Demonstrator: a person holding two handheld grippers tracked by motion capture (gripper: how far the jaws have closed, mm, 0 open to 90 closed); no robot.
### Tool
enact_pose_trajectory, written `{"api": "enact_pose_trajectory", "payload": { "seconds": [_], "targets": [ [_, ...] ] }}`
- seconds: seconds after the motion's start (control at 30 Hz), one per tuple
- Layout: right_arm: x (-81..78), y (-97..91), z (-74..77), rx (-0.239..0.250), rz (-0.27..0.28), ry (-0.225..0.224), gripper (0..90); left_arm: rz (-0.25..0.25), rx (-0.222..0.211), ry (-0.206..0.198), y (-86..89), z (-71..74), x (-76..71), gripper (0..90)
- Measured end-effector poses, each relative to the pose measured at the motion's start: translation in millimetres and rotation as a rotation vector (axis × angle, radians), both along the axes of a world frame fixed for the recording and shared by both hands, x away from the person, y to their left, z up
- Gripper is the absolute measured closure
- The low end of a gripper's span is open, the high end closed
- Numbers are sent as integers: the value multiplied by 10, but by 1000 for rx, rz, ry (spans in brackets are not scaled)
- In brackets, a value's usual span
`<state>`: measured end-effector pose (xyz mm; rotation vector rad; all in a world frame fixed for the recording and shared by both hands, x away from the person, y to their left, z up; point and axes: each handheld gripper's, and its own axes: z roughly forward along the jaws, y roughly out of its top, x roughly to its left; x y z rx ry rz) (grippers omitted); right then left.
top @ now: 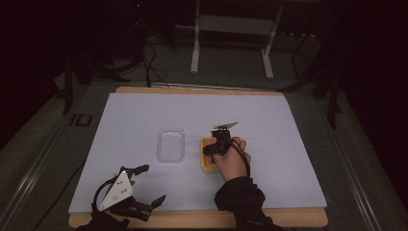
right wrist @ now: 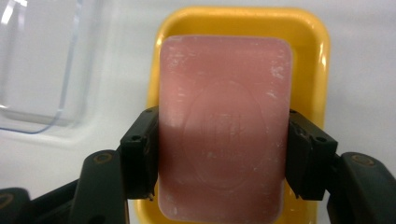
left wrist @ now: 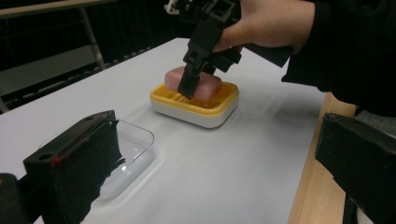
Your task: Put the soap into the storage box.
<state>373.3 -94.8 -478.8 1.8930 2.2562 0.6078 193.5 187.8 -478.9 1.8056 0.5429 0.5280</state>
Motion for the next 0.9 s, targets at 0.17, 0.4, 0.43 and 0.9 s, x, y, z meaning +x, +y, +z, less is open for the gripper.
{"api": "enact_pose_trajectory", "payload": {
  "seconds": [0.17,0.4,0.43,0.9],
  "targets": [
    [20,5,-79,-12,-5,8,379,-6,-1,-2,-4,0,-2,6],
    [46,39,-139,-28,-1,42,372,-6,1,0,-3,-1,1,6],
    [53,34,-134,-23,1,39,363,-6,3,1,-4,-2,1,6],
    [45,-129,222,3,165,14,269,-6,5,0,-10,-5,2,6]
  ]
}}
